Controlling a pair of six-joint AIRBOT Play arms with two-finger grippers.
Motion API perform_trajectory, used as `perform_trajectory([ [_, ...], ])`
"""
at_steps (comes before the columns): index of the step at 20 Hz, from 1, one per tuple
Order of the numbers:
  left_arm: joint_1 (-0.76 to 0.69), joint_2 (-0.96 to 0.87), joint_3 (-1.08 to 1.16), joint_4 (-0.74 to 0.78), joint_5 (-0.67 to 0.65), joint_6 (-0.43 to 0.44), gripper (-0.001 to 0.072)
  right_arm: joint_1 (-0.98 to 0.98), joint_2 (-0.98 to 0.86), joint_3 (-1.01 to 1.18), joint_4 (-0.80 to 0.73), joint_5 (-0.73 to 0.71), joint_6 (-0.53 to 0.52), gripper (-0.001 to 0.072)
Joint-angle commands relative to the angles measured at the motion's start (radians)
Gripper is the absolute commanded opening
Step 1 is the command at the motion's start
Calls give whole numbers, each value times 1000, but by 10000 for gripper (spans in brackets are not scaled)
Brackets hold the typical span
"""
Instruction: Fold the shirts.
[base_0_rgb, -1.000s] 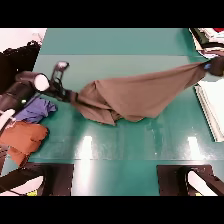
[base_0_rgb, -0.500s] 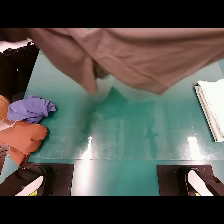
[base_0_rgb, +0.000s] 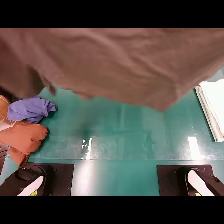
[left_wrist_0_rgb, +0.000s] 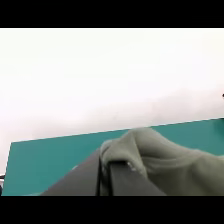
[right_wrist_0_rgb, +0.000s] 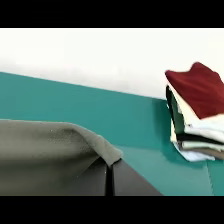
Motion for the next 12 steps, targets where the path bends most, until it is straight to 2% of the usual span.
perform_trajectory([
  [1, 0, -10, -39, -28, -207, 37, 29, 0, -86, 72, -71, 207, 57, 13],
  [4, 0, -47, -323, -34, -303, 44, 30, 42, -196, -79, -69, 293, 68, 13],
  [6, 0, -85, -566, -57, -256, 47, 30, 80, -285, -197, -69, 286, 68, 12],
  [9, 0, -164, -862, -52, 19, 71, 30, 123, -436, -314, -69, 158, 68, 13],
  [10, 0, -205, -919, -34, 124, 70, 31, 132, -482, -328, -68, 103, 68, 12],
  [12, 1, -311, -932, 3, 245, 60, 31, 143, -577, -316, -66, 35, 69, 13],
])
